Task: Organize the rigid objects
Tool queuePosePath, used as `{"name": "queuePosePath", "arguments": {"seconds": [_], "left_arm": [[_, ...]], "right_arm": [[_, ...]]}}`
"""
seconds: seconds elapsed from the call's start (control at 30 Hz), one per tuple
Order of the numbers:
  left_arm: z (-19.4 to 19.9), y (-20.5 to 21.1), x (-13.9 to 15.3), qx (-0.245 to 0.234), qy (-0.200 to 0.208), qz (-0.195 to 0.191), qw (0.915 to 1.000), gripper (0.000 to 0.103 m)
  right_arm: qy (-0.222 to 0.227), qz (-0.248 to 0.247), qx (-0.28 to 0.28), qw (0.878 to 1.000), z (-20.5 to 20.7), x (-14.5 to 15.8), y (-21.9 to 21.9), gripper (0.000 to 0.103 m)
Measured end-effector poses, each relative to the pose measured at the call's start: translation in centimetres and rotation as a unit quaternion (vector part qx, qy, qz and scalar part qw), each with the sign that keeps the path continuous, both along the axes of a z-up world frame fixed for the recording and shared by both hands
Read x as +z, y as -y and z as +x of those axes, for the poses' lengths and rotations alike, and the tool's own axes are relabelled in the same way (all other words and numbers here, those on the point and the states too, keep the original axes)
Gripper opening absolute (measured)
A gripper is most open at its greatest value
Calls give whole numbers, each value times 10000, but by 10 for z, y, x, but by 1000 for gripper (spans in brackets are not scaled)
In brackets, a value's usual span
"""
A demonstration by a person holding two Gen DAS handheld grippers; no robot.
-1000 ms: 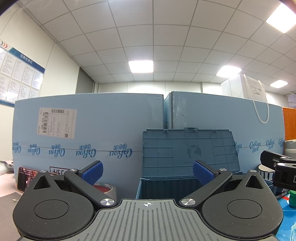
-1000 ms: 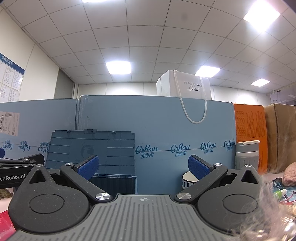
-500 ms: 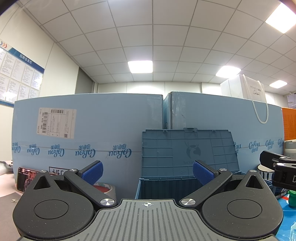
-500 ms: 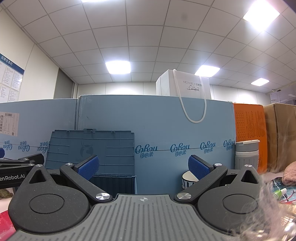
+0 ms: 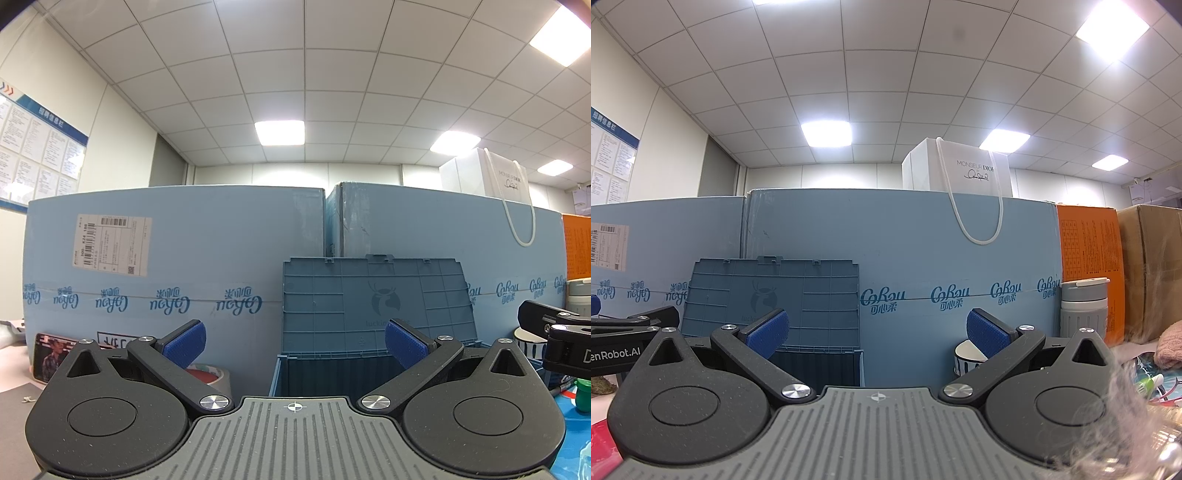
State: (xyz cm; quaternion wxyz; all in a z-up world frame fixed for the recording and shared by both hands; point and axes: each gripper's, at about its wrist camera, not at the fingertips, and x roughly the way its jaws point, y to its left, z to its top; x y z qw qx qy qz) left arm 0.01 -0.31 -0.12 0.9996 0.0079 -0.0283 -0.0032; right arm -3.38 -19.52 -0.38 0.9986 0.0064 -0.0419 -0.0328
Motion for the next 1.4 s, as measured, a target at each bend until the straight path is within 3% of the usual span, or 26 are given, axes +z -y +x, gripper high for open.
{"name": "queuePosePath", "arguments": {"seconds": [1.4], "left_arm": [[0, 0, 0, 0, -14, -5, 10000, 103]], "right_arm": [[8, 65, -44, 10000, -3, -1, 0, 103]]}}
